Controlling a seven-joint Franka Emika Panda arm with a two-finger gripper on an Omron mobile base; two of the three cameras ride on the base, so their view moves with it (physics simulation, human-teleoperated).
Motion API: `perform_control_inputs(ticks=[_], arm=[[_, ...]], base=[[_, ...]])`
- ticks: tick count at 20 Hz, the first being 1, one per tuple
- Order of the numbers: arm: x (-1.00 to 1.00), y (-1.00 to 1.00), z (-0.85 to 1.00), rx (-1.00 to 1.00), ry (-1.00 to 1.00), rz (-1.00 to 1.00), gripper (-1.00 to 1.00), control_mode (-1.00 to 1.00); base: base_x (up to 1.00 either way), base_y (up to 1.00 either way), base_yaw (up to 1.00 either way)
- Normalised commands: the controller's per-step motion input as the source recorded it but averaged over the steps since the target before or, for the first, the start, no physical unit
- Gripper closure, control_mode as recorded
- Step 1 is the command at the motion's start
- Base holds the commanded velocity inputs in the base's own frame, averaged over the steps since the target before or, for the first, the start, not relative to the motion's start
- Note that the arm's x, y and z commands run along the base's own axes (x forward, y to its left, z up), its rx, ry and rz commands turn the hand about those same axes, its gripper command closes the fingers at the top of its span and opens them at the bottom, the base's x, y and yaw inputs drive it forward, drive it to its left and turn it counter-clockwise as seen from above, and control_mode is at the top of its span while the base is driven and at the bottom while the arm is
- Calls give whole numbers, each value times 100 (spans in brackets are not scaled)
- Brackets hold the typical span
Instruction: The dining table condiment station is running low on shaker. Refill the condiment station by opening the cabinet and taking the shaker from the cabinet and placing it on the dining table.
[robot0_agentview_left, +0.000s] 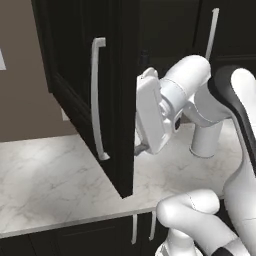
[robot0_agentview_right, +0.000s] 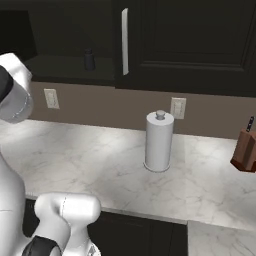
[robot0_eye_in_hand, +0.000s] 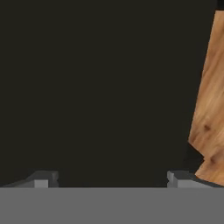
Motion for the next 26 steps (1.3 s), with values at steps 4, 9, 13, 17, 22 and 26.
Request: perform_control_inputs(ticks=[4, 9, 13, 17, 22, 26], arm=[[-4, 100, -7, -7, 0, 27, -100, -100], [0, 88, -3, -9, -16, 14, -100, -100], [0, -17, -12, -2, -27, -8, -100, -100], [0, -81, -15, 1, -33, -19, -100, -100], [0, -100, -6, 7, -34, -19, -100, -100], [1, -100, 0, 11, -35, -14, -100, -100]], base=[[0, 0, 0], [0, 0, 0], [0, 0, 0], [0, 0, 0], [0, 0, 0], [0, 0, 0]])
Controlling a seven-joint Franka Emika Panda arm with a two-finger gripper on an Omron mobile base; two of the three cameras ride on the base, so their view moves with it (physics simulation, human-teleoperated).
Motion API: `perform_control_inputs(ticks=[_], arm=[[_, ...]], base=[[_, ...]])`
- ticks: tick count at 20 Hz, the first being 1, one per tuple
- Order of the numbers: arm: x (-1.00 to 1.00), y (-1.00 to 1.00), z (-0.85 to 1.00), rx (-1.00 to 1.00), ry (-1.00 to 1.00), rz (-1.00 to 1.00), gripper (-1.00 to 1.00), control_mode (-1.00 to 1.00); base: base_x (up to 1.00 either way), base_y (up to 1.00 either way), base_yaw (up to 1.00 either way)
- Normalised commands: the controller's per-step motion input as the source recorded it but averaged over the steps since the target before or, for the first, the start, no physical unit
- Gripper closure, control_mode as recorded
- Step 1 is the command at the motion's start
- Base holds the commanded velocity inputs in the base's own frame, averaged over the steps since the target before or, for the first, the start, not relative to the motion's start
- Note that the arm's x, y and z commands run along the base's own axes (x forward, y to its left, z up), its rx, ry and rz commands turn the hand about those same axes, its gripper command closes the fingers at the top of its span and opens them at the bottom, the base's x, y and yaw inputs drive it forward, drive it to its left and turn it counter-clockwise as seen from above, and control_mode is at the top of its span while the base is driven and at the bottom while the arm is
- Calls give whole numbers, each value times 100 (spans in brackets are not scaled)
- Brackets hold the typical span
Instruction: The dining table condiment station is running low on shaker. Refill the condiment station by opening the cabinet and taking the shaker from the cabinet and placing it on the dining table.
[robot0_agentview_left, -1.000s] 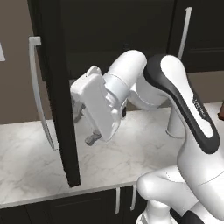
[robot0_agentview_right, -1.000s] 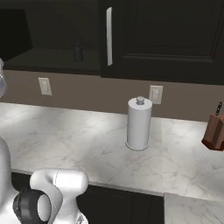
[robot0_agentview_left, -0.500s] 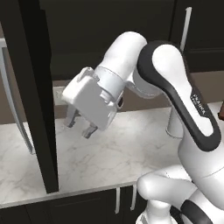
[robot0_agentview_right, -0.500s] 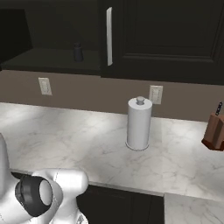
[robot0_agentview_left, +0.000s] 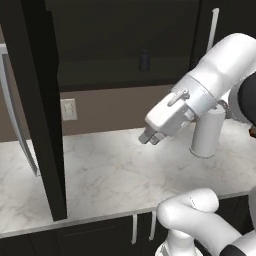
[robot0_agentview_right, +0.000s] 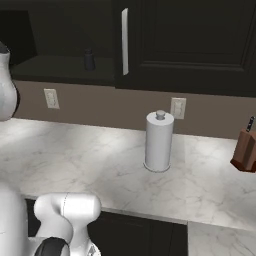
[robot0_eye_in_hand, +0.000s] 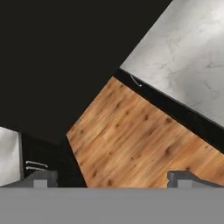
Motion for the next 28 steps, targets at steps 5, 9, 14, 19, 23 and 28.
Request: perform_control_inputs(ticks=[5, 9, 14, 19, 23, 28], arm=[[0, -73, 17, 0, -37, -3, -100, -100], [0, -47, 21, -4, -58, -7, -100, -100], [4, -43, 38, -2, -56, -14, -100, -100], [28, -37, 53, 0, -37, -20, -100, -100], [36, -10, 57, 7, -6, -23, -100, -100], [45, 0, 13, 13, 9, -14, -100, -100]], base=[[0, 0, 0], [0, 0, 0], [0, 0, 0], [0, 0, 0], [0, 0, 0], [0, 0, 0]])
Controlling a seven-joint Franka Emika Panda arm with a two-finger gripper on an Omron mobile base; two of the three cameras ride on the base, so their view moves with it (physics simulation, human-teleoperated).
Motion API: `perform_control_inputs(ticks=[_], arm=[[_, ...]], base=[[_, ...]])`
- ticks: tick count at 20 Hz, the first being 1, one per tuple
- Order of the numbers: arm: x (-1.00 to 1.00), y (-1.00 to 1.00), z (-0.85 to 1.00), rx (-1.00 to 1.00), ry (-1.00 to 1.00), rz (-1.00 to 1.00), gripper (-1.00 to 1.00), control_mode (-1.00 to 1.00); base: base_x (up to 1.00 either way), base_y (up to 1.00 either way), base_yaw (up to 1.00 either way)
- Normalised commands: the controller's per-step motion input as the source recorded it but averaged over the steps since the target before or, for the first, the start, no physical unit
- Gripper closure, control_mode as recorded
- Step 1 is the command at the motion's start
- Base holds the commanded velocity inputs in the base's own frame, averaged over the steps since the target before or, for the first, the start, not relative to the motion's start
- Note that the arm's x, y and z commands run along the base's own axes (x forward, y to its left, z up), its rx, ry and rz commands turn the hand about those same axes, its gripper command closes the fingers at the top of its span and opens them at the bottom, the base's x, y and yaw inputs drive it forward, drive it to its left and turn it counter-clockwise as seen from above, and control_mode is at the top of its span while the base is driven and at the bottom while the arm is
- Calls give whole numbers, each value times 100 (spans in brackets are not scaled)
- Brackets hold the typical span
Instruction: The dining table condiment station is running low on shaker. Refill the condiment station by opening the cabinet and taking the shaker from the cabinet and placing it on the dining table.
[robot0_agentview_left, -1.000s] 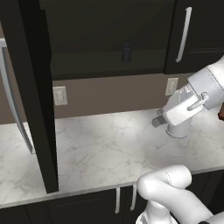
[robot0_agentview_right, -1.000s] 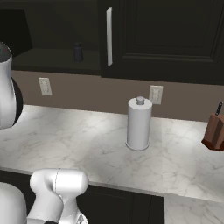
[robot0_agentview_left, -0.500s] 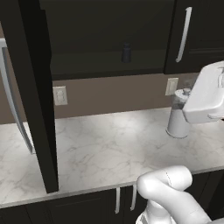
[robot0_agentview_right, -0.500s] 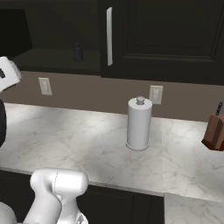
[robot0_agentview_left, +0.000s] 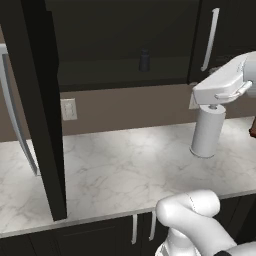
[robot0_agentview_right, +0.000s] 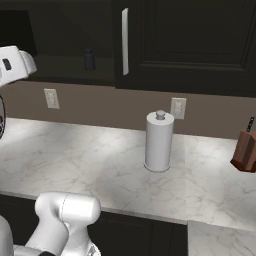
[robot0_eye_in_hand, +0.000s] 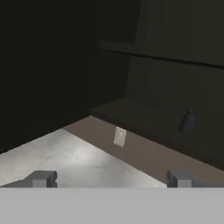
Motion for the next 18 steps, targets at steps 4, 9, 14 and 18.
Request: perform_control_inputs(ticks=[4, 9, 14, 18], arm=[[42, 0, -12, 8, 1, -11, -100, -100], [44, 0, -24, 1, 0, -13, -100, -100], [44, -1, -1, 0, 1, -17, -100, -100], [48, -15, 0, 0, 9, -21, -100, -100]], base=[[0, 0, 0], [0, 0, 0], [0, 0, 0], [0, 0, 0]])
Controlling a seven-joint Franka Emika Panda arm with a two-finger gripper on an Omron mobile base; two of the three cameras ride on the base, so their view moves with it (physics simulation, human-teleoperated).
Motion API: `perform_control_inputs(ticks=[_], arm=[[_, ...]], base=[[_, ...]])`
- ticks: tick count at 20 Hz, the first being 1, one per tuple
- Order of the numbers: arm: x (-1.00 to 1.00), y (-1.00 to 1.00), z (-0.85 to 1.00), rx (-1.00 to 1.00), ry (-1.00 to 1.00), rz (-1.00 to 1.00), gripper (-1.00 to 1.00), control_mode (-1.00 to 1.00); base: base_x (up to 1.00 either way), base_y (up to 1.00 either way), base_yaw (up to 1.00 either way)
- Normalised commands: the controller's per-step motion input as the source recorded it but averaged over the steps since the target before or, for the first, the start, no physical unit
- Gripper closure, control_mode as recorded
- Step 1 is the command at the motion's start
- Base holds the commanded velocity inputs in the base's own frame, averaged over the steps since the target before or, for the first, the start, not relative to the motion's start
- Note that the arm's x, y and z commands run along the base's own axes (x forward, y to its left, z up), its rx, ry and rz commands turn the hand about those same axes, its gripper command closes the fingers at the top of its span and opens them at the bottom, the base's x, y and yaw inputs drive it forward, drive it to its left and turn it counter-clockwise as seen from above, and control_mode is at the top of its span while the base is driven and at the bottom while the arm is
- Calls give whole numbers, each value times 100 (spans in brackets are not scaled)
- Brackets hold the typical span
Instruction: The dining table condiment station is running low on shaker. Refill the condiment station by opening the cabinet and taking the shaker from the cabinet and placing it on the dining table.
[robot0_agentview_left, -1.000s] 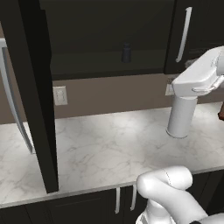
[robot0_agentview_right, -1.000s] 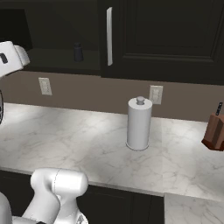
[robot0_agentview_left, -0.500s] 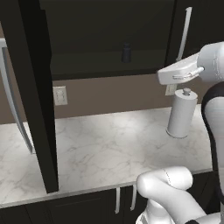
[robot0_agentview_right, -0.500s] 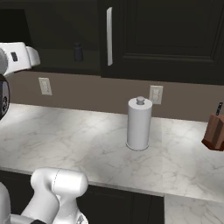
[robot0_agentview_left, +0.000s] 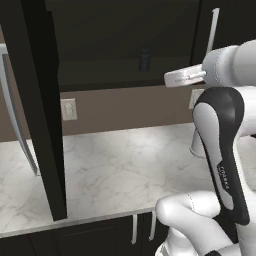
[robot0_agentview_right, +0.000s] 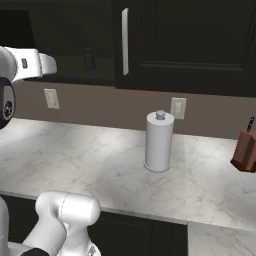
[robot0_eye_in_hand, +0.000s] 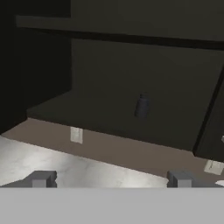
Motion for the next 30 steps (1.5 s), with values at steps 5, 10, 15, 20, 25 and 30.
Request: perform_control_inputs(ticks=[5, 10, 15, 20, 25, 30], arm=[[42, -18, -2, 5, 8, -25, -100, -100], [29, -18, 0, 11, 1, -18, -100, -100], [25, -1, 0, 4, 0, -2, -100, -100], [27, 0, 0, 0, 2, 0, -100, -100], [33, 0, -1, 0, 3, 0, -100, -100], [39, 0, -5, 0, 3, 0, -100, -100]], base=[[0, 0, 0], [0, 0, 0], [0, 0, 0], [0, 0, 0], [0, 0, 0], [0, 0, 0]])
